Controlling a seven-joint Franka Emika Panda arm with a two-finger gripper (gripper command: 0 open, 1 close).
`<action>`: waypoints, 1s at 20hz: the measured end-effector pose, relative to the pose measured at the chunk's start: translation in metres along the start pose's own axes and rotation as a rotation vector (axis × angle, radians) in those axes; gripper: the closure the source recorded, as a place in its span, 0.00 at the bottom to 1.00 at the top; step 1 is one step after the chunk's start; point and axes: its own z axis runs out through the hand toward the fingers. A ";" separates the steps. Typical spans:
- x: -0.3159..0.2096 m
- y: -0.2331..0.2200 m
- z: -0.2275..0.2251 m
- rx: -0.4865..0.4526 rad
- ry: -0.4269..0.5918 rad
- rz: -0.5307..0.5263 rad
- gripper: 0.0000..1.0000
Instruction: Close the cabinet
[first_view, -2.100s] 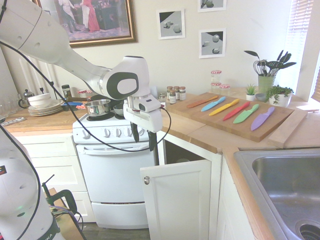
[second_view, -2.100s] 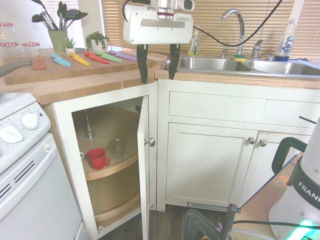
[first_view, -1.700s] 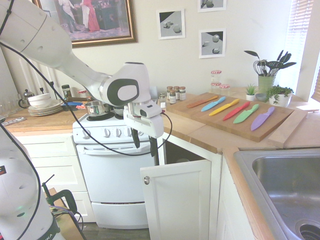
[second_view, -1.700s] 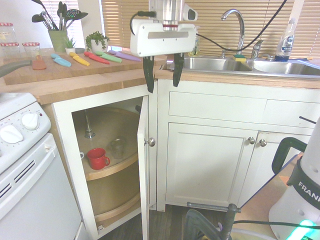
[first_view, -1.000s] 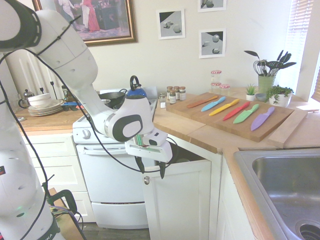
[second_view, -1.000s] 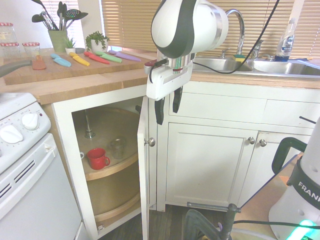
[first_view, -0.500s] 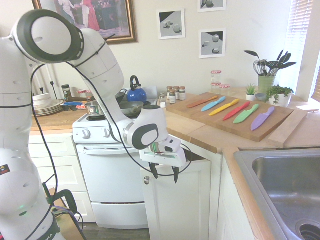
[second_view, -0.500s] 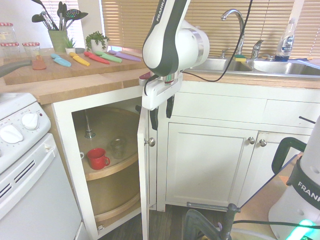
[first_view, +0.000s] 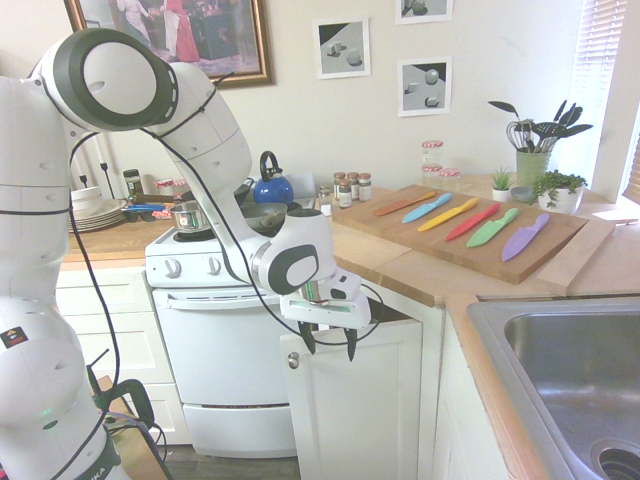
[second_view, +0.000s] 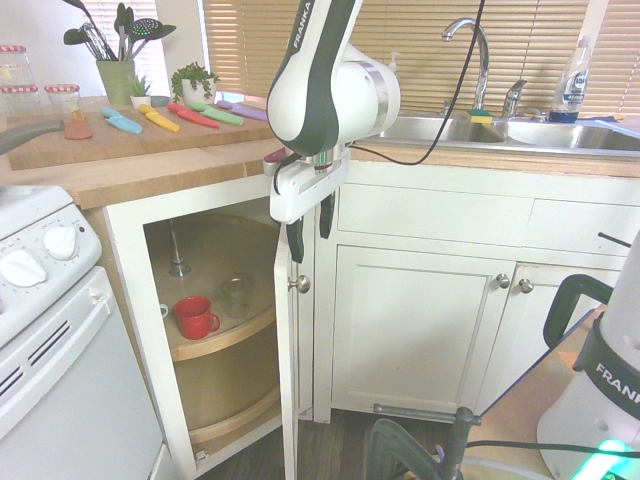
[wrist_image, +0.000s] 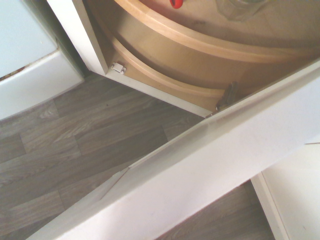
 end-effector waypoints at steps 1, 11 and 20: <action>0.000 0.000 0.000 -0.001 -0.001 -0.001 1.00; -0.001 0.003 0.002 -0.007 -0.017 0.000 1.00; 0.002 0.000 0.003 -0.014 -0.026 -0.007 1.00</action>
